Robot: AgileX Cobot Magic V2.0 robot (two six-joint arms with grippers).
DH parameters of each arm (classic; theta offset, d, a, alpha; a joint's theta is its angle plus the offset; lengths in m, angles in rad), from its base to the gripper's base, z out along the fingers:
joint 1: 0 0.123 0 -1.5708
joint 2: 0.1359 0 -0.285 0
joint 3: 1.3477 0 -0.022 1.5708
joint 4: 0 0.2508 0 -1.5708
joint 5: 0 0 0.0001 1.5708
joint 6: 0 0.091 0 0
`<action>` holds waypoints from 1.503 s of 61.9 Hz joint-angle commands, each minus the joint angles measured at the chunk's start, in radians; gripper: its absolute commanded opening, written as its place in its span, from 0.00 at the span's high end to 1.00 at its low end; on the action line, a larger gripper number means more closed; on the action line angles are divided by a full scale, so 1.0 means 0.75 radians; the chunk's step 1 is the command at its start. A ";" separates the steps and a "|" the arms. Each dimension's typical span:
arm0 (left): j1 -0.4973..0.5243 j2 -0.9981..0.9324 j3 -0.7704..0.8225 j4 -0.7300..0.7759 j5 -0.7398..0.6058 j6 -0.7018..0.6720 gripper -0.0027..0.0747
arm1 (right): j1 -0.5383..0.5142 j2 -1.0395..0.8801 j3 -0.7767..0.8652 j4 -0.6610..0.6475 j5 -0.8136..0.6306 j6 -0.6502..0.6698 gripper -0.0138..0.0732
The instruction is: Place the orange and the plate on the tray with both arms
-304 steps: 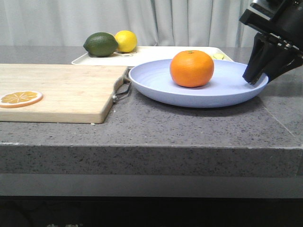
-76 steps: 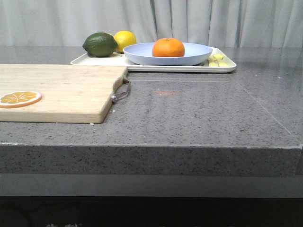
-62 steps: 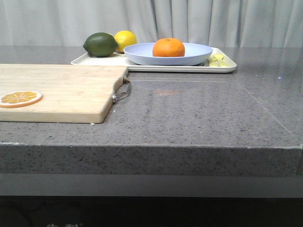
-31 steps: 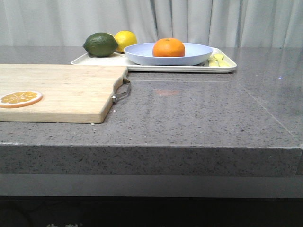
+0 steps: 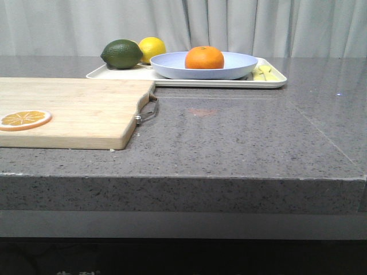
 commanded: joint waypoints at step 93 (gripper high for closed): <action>0.109 -0.086 0.118 -0.029 -0.247 -0.010 0.99 | -0.003 -0.088 0.010 -0.009 -0.089 -0.016 0.92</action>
